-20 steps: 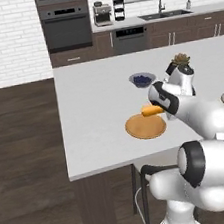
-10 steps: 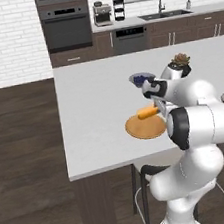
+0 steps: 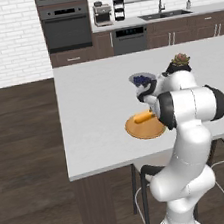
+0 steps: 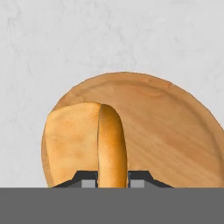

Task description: Place one bun and one sausage from the bowl on each plate.

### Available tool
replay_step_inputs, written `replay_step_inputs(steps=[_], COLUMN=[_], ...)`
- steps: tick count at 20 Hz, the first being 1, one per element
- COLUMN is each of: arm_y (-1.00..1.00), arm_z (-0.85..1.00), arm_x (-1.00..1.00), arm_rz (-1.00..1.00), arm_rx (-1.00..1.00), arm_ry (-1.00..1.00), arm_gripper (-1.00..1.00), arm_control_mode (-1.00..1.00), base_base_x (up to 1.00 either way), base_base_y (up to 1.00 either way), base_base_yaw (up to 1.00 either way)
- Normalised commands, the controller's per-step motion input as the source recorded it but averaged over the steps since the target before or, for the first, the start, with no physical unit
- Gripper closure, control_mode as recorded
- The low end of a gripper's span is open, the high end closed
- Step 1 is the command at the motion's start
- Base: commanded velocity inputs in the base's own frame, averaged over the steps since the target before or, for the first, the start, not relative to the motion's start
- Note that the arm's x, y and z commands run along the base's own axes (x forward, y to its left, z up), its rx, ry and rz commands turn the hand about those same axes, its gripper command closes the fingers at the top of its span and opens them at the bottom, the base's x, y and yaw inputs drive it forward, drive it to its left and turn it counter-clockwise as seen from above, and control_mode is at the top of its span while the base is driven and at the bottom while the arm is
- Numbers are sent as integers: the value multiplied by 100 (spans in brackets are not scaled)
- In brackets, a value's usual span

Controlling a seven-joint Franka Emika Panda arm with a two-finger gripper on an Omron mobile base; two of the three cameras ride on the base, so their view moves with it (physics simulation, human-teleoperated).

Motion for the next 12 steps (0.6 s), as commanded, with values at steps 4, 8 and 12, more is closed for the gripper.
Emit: replay_step_inputs(steps=[4, 8, 12], arm_y=[4, 3, 0], arm_z=[-35, -6, -4], arm_x=[42, 28, 19], arm_rz=[0, 0, 0], arm_rx=[0, 0, 0], arm_ry=[0, 0, 0], arm_gripper=[100, 100, 100], arm_control_mode=[-100, -100, -100], base_base_x=[0, 0, 0], base_base_y=[0, 0, 0], base_base_yaw=[0, 0, 0])
